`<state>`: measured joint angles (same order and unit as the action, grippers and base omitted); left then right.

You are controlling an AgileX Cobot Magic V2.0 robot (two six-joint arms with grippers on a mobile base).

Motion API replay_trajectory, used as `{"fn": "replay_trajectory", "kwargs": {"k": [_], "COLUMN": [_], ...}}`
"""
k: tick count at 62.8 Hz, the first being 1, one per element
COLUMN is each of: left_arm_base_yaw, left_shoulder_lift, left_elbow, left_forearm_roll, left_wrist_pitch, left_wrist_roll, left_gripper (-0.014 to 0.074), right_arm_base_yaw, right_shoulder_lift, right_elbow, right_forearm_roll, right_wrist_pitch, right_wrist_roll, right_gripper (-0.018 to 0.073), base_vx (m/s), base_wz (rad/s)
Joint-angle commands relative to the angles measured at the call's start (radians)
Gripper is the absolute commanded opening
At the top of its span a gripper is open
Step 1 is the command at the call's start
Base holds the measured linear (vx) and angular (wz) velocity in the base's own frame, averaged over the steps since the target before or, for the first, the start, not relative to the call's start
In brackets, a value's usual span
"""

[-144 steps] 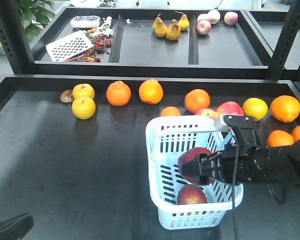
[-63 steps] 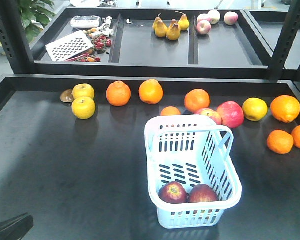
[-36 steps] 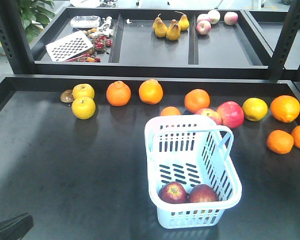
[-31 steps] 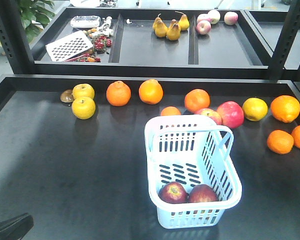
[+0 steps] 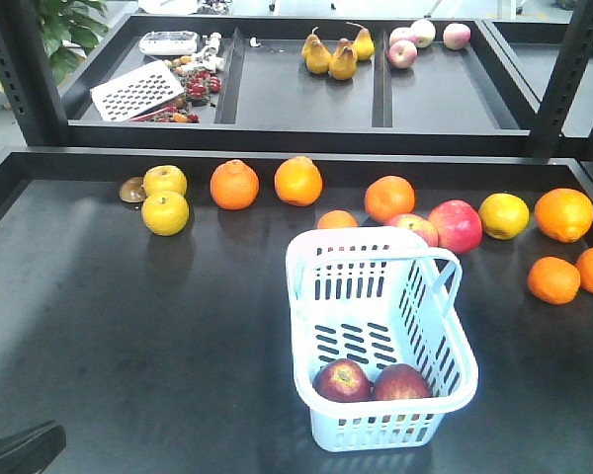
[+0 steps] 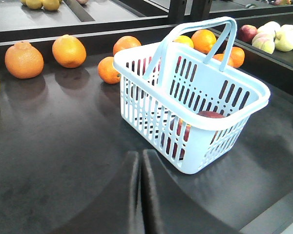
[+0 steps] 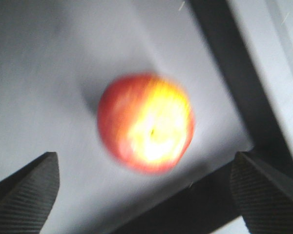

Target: Pick three apples into basket with both arms

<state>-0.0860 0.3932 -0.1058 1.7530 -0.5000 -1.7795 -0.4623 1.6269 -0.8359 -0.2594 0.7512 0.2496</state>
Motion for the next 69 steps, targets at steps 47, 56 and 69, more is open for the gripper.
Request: {"fn": "replay_trajectory", "kwargs": {"k": [47, 56, 69], "left_arm_base_yaw": [0.0, 0.0, 0.0], "left_shoulder_lift": [0.008, 0.008, 0.008], "left_elbow": [-0.02, -0.02, -0.02], "left_forearm_roll": [0.005, 0.005, 0.005], "left_wrist_pitch": [0.017, 0.017, 0.018], "left_wrist_roll": [-0.008, -0.008, -0.008], "left_gripper": [-0.0008, -0.0008, -0.0008], "right_arm_base_yaw": [-0.065, -0.088, -0.088], "right_shoulder_lift": [0.134, 0.134, 0.134], "right_elbow": [-0.093, -0.093, -0.093], "right_forearm_roll": [-0.015, 0.08, 0.173], "right_wrist_pitch": [0.028, 0.017, -0.002], "right_wrist_roll": [-0.001, -0.094, -0.18], "right_gripper": [0.0632, 0.0623, 0.0613], "base_vx": [0.0, 0.0, 0.0], "base_wz": [0.0, 0.0, 0.0]}}
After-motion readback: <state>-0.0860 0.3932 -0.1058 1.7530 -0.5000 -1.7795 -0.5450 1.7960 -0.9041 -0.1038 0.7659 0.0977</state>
